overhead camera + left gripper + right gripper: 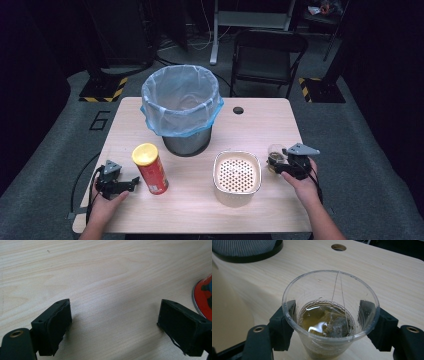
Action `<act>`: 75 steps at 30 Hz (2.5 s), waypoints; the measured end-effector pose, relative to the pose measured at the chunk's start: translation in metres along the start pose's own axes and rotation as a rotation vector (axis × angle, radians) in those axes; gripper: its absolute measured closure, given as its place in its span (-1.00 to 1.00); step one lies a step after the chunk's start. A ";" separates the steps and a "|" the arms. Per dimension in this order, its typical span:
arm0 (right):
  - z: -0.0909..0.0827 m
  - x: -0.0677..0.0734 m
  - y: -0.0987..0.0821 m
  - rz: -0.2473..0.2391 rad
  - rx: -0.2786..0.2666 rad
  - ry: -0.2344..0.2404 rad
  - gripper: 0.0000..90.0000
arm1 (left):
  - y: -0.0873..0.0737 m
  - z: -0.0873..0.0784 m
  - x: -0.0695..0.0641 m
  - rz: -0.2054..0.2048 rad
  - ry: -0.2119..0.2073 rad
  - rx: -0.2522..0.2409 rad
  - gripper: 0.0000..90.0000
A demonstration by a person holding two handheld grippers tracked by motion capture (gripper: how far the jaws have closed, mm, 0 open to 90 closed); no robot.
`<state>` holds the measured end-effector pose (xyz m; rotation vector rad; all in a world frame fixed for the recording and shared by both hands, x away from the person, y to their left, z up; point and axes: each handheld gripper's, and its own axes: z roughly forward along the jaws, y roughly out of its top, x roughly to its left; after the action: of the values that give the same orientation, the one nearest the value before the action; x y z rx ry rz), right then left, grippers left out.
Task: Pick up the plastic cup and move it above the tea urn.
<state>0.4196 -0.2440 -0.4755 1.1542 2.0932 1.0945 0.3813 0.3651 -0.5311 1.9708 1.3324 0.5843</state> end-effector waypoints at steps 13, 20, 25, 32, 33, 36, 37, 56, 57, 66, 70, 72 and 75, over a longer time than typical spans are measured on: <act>-0.021 -0.015 -0.024 0.020 -0.012 0.058 -0.39 | 0.000 0.000 0.000 -0.002 0.001 0.000 -0.75; -0.032 -0.018 -0.022 0.045 -0.027 0.062 -0.67 | 0.000 0.000 0.000 -0.003 0.001 0.000 -0.75; -0.043 -0.019 -0.019 0.055 -0.033 0.063 -0.67 | 0.000 0.000 -0.001 -0.004 0.001 0.000 -0.75; -0.068 -0.018 0.000 0.020 -0.056 0.034 -0.67 | 0.000 0.000 -0.001 -0.005 0.001 -0.001 -0.75; -0.073 -0.016 0.004 0.017 -0.067 0.032 -0.65 | 0.000 0.000 -0.001 -0.005 0.001 0.000 -0.75; -0.081 -0.008 0.016 0.032 -0.086 0.048 -0.45 | 0.000 0.000 -0.001 -0.004 0.001 0.001 -0.75; -0.082 -0.004 0.021 0.035 -0.091 0.052 -0.33 | 0.000 0.000 -0.001 -0.005 0.001 0.000 -0.75; -0.016 0.064 0.062 0.037 0.101 0.264 0.62 | 0.000 0.000 -0.001 -0.005 0.000 0.000 -0.75; -0.015 0.063 0.061 0.038 0.095 0.271 0.63 | 0.000 0.000 -0.001 -0.005 0.001 0.000 -0.75; -0.021 0.059 0.056 0.022 0.081 0.302 0.69 | 0.000 0.000 -0.001 -0.005 0.001 0.000 -0.75; -0.027 0.061 0.054 0.001 0.095 0.289 0.70 | 0.000 0.000 -0.001 -0.005 0.001 0.000 -0.75; -0.031 0.060 0.052 -0.011 0.093 0.287 0.68 | 0.000 0.000 -0.001 -0.005 0.000 0.000 -0.75; -0.039 0.057 0.050 0.007 0.070 0.284 0.44 | 0.000 0.000 -0.001 -0.005 0.000 0.000 -0.75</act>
<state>0.3844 -0.1956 -0.4152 1.0915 2.3606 1.2593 0.3810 0.3647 -0.5312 1.9674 1.3369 0.5826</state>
